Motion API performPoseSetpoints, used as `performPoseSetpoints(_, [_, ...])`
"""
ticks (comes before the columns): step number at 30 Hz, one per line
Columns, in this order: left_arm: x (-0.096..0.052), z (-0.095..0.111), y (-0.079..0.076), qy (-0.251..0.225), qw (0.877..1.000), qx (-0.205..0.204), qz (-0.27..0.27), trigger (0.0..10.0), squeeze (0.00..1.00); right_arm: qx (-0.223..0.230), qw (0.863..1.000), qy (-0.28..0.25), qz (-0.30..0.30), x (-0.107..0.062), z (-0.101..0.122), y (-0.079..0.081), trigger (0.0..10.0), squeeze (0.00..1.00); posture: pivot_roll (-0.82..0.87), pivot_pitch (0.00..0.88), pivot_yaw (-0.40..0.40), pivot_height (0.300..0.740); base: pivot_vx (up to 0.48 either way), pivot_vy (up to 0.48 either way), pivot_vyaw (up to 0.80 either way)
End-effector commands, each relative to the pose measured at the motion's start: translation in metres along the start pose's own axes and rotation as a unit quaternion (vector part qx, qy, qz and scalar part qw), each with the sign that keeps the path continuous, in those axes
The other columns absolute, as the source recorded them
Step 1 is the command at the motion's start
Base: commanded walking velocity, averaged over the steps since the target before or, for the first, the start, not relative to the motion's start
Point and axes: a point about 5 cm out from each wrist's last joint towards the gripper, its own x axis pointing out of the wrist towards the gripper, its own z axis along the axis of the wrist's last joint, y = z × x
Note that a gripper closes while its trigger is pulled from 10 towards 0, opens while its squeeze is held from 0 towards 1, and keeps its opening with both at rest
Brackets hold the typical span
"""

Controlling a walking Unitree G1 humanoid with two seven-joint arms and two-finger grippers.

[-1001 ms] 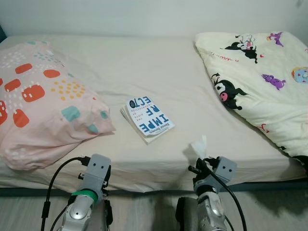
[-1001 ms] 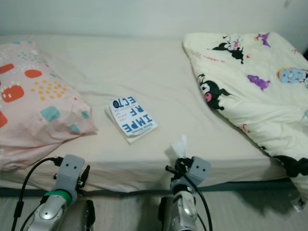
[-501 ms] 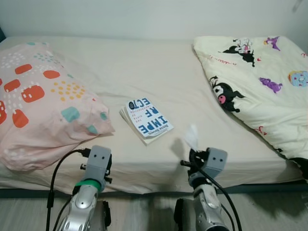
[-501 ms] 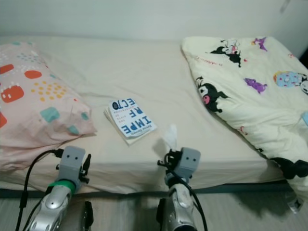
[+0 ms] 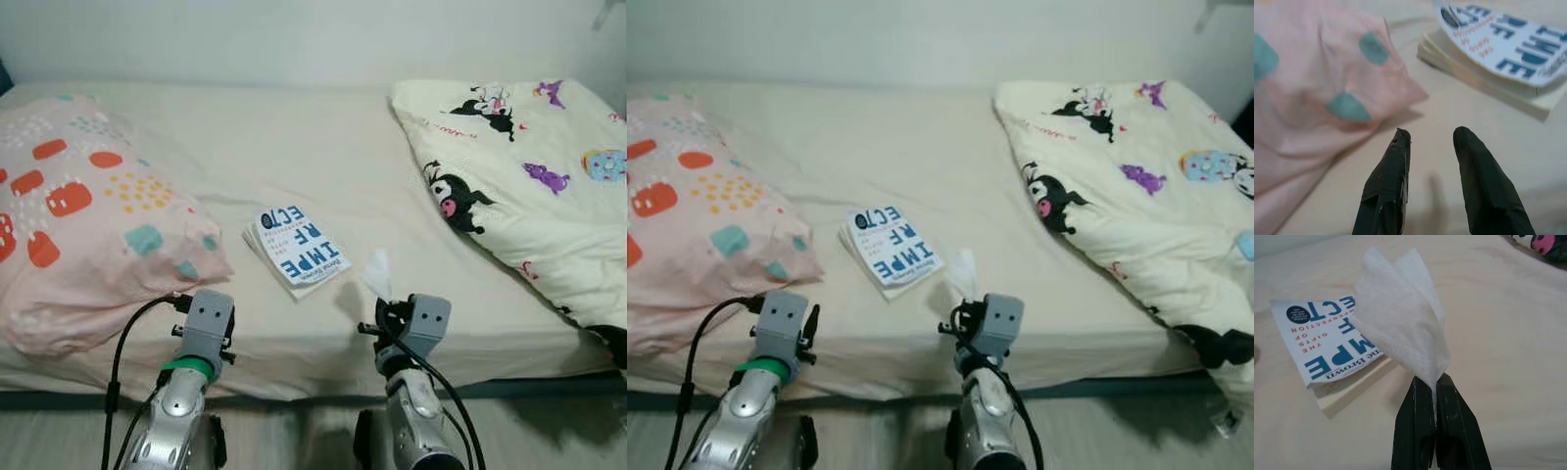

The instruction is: Clean up the room

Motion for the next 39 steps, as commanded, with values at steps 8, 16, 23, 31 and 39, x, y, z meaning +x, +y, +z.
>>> performPoseSetpoints(8, [-0.0019, -0.0092, -0.0028, 0.018, 0.999, -0.027, 0.004, 10.0, 0.00, -0.005, 1.000, 0.020, -0.007, -0.0036, -0.0064, -0.0038, 10.0, 0.00, 0.00, 0.000, 0.014, 0.671, 0.000, 0.000, 0.00])
performPoseSetpoints(16, [-0.0025, -0.0106, -0.0039, 0.020, 0.999, -0.034, 0.006, 10.0, 0.00, -0.006, 1.000, 0.022, -0.008, -0.0040, -0.0067, -0.0040, 10.0, 0.00, 0.01, 0.000, 0.004, 0.691, 0.000, 0.000, 0.00])
performPoseSetpoints(23, [-0.0037, -0.0090, -0.0031, 0.011, 1.000, -0.027, 0.008, 10.0, 0.00, -0.001, 1.000, 0.026, -0.013, -0.0031, -0.0071, -0.0047, 10.0, 0.00, 0.02, 0.000, 0.005, 0.715, 0.000, 0.000, 0.00])
performPoseSetpoints(31, [-0.0013, -0.0077, -0.0022, 0.010, 1.000, -0.023, 0.004, 10.0, 0.00, 0.000, 0.999, 0.027, -0.019, -0.0049, -0.0083, -0.0062, 10.0, 0.00, 0.02, 0.000, 0.010, 0.734, 0.000, 0.000, 0.00])
performPoseSetpoints(39, [0.0006, -0.0065, -0.0020, 0.009, 1.000, -0.024, 0.002, 10.0, 0.00, 0.004, 0.999, 0.028, -0.025, -0.0054, -0.0087, -0.0077, 10.0, 0.00, 0.01, 0.000, 0.014, 0.740, 0.000, 0.000, 0.00])
